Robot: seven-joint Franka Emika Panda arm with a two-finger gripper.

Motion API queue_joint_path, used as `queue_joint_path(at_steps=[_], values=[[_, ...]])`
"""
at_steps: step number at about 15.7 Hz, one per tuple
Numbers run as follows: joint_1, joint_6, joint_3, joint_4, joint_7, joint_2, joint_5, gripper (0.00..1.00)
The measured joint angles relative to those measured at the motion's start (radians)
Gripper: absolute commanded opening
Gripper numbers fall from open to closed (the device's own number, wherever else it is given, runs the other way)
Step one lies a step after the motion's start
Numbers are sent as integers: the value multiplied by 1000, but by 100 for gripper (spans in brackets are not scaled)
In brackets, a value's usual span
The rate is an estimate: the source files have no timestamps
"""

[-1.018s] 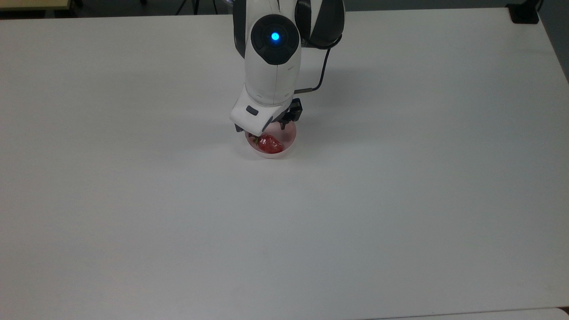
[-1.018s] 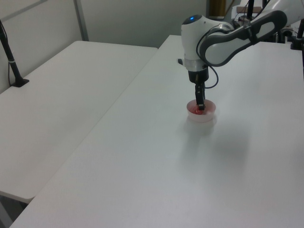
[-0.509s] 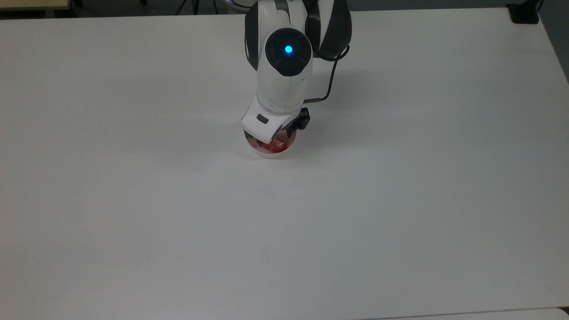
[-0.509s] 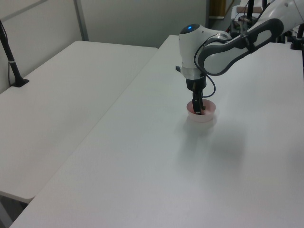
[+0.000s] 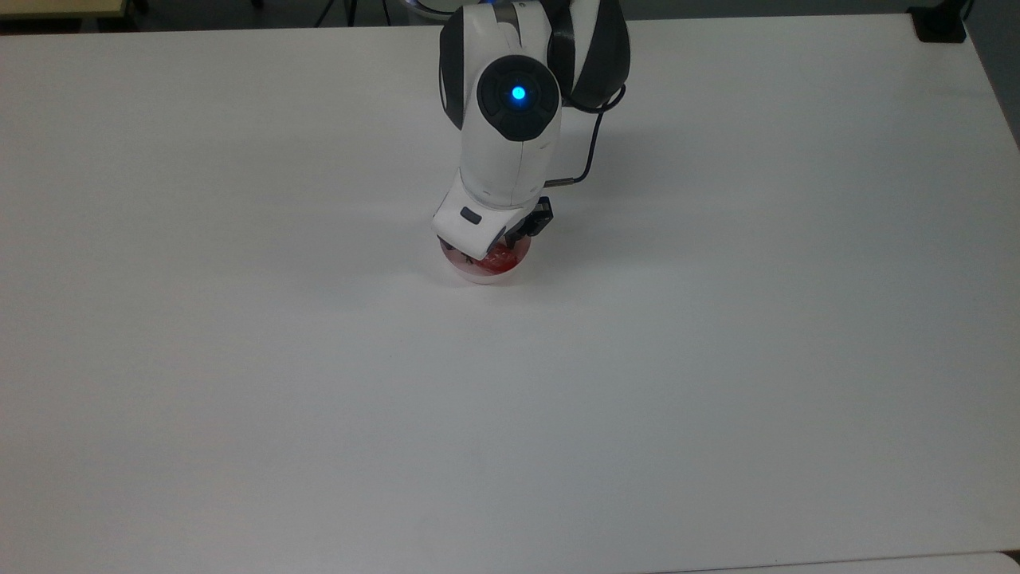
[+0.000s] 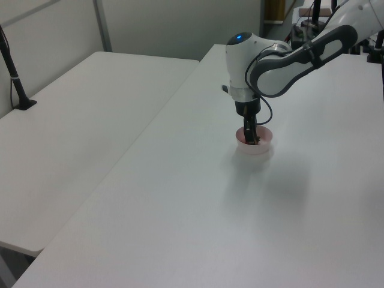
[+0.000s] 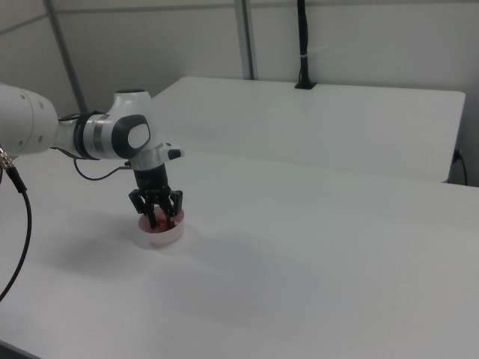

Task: Pick up strawberry from bowl

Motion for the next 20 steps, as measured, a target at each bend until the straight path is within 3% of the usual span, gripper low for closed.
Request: queue_joint_path(at_steps=[10,14,20], values=[[0,6,0,22,0,-7,0,50],[-4,6,-1,54,1,-50,3,50],[-23,6,-43,83,1,-89,9,50]])
